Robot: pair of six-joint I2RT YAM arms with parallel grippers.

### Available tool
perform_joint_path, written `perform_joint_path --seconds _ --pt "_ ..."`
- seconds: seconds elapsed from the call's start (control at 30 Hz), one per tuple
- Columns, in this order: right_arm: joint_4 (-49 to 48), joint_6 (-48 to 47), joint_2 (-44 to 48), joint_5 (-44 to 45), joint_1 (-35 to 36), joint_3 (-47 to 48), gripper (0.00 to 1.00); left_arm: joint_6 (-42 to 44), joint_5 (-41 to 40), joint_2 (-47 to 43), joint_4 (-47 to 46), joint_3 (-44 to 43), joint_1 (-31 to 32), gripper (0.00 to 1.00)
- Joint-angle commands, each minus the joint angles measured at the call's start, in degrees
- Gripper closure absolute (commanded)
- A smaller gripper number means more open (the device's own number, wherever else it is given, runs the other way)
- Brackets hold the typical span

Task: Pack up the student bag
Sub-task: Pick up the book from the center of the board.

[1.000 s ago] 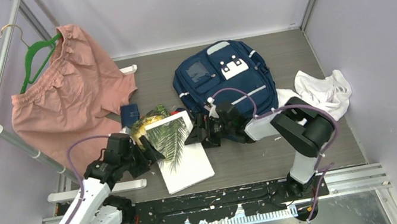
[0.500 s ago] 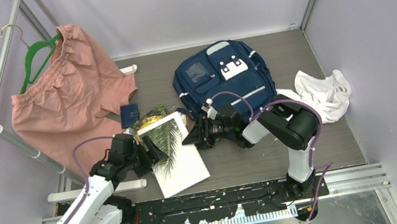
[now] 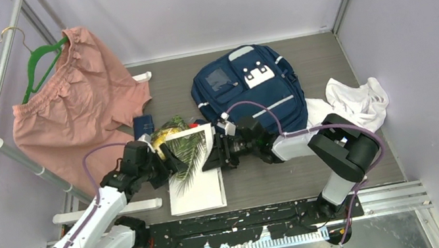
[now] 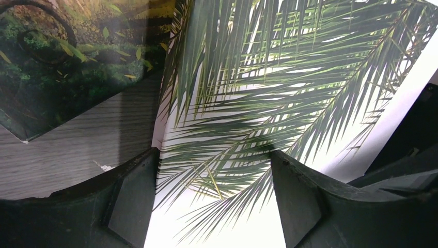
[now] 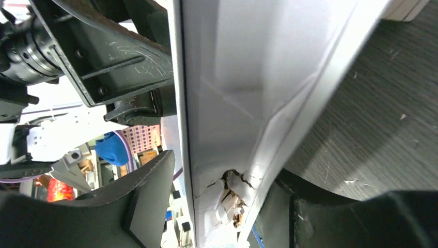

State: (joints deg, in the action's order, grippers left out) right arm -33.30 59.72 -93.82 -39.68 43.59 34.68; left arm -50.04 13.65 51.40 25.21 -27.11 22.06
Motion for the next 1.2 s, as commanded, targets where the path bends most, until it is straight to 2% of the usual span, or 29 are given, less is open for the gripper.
perform_joint_path --seconds 0.0,0.1,0.27,0.33,0.4,0.53,0.6,0.73,0.93,1.17 --pt "2.5 -4.3 3.0 -3.2 3.5 5.7 0.38 0.2 1.5 -0.3 -5.1 -1.6 0.3 0.23" --pt "1.5 -3.4 1.8 -1.4 3.7 6.5 0.46 0.0 1.6 -0.3 -5.2 -1.3 0.3 0.24" --pt "-2.6 0.0 0.4 0.1 3.5 7.5 0.69 0.4 2.0 -1.4 -4.7 -1.4 0.3 0.24" --pt "-2.1 -0.2 1.2 0.0 3.6 7.9 0.76 1.3 1.8 -2.2 -2.9 -2.6 0.3 0.24" --pt "2.5 -2.2 3.3 0.3 3.5 8.6 0.81 3.1 1.8 -3.6 0.1 -5.1 0.3 0.22" --pt "21.6 -13.9 10.6 3.8 3.3 12.4 0.83 10.8 1.7 -5.5 10.3 -14.4 0.3 0.16" --pt "34.1 -20.0 14.0 6.0 3.3 15.3 0.83 14.7 1.1 -5.6 15.4 -19.5 0.3 0.14" --pt "50.4 -28.9 19.7 7.1 3.2 20.9 0.81 20.3 3.2 -5.7 19.7 -27.3 0.2 0.13" --pt "61.6 -35.6 25.8 4.8 3.2 25.9 0.79 23.7 10.2 -5.1 22.8 -37.0 0.2 0.14" --pt "74.3 -43.7 29.9 -0.9 3.2 31.2 0.77 36.0 17.5 -5.7 24.5 -42.9 0.2 0.12"
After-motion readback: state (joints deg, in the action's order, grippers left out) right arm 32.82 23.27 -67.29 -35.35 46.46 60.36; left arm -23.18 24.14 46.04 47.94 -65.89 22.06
